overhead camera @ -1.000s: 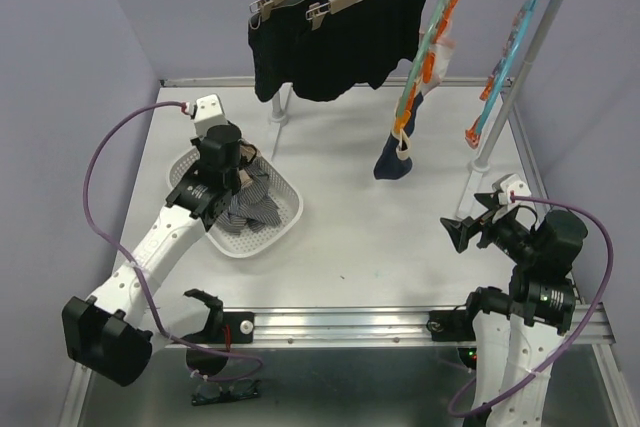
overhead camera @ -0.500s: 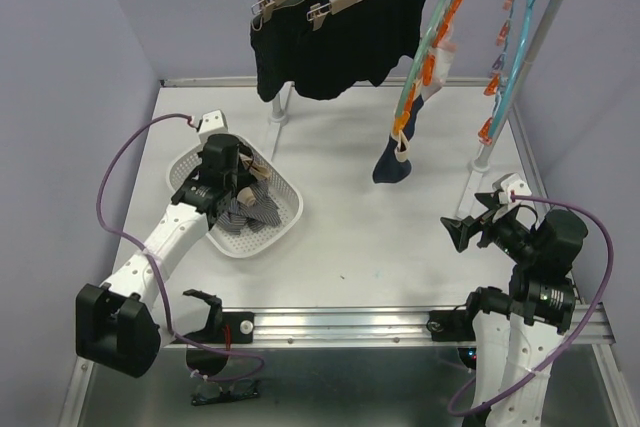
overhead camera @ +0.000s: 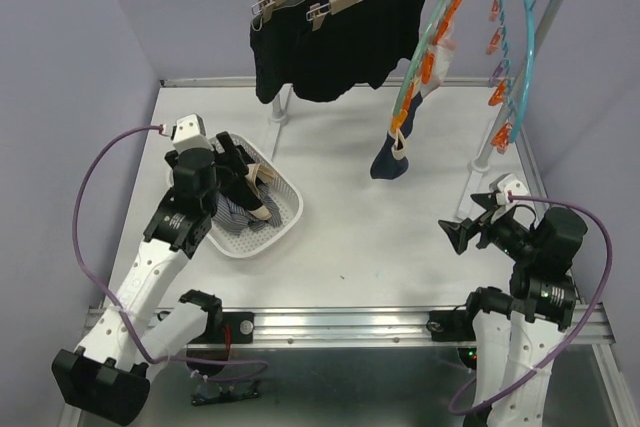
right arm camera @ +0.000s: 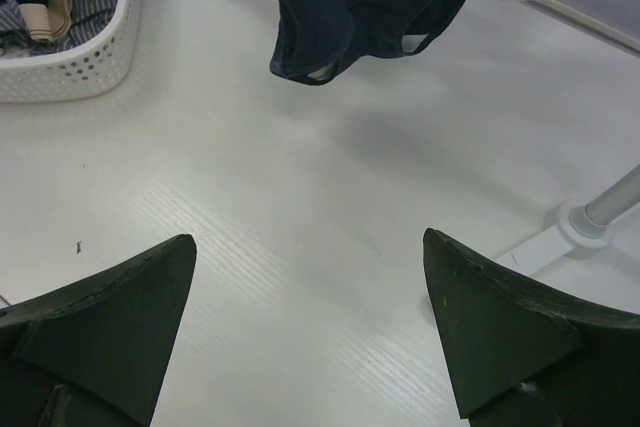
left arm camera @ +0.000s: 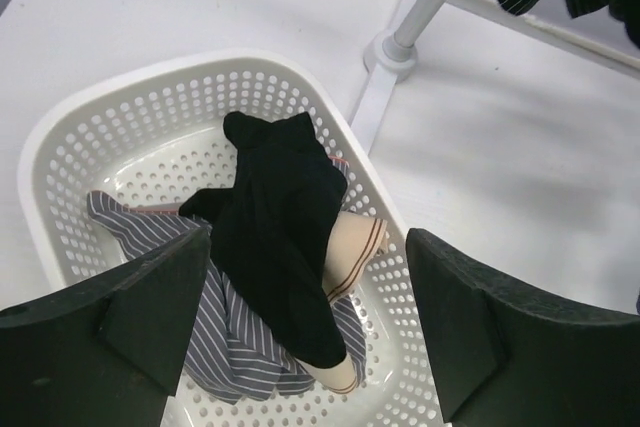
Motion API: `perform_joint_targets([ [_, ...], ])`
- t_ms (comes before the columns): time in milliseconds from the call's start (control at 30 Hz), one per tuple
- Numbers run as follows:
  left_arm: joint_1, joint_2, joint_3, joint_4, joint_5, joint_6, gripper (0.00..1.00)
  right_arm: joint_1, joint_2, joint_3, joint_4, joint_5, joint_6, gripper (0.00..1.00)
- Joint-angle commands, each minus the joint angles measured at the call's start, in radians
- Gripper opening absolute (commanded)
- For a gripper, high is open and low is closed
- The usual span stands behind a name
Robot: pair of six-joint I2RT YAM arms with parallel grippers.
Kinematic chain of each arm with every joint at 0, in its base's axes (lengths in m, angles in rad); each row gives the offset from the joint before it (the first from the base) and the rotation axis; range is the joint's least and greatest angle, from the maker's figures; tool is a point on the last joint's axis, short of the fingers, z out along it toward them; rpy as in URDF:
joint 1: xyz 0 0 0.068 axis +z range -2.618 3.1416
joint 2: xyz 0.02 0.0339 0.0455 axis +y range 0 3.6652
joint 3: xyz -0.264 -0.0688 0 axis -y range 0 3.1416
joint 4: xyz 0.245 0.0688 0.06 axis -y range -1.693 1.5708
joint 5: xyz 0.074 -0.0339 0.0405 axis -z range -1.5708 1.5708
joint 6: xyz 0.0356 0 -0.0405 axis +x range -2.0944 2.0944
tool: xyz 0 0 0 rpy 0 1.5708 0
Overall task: Remove the underwear clipped to the hanger
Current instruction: Place the underwear in the bin.
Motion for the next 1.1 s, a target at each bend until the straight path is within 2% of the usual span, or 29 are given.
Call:
perform_joint_targets([
  [0,0.002,-0.096,0.004,0.054,0.042,0.089,0.91,-0.010,0.062,0.086,-0.079,-0.066,-0.090,1.00],
  [100,0.002,-0.166,-0.064,0.135,0.114,0.160,0.91,-0.010,0.123,0.154,-0.174,-0.086,-0.172,1.00],
  [200,0.002,-0.215,-0.130,0.184,0.187,0.198,0.94,-0.010,0.195,0.301,-0.288,-0.118,-0.268,1.00],
  [233,0.002,-0.226,-0.146,0.213,0.198,0.201,0.94,-0.010,0.213,0.301,-0.320,-0.128,-0.269,1.00],
  [333,0.002,-0.237,-0.191,0.243,0.204,0.206,0.95,-0.008,0.305,0.457,-0.437,-0.163,-0.343,1.00],
  [567,0.002,-0.225,-0.182,0.234,0.233,0.201,0.95,-0.010,0.488,0.707,-0.586,-0.243,-0.341,1.00],
  [800,0.002,-0.242,-0.193,0.243,0.271,0.194,0.95,-0.010,0.574,0.870,-0.497,-0.283,-0.175,1.00],
  [933,0.002,-0.242,-0.196,0.247,0.287,0.191,0.95,-0.010,0.616,0.944,-0.396,-0.339,-0.007,1.00],
  [1000,0.002,-0.242,-0.197,0.250,0.287,0.192,0.95,-0.010,0.619,0.942,-0.258,-0.356,0.087,1.00],
  [1033,0.002,-0.240,-0.199,0.250,0.287,0.194,0.95,-0.010,0.617,0.936,-0.198,-0.368,0.201,1.00],
  [1067,0.002,-0.240,-0.199,0.250,0.287,0.192,0.95,-0.010,0.619,0.933,-0.075,-0.375,0.260,1.00],
])
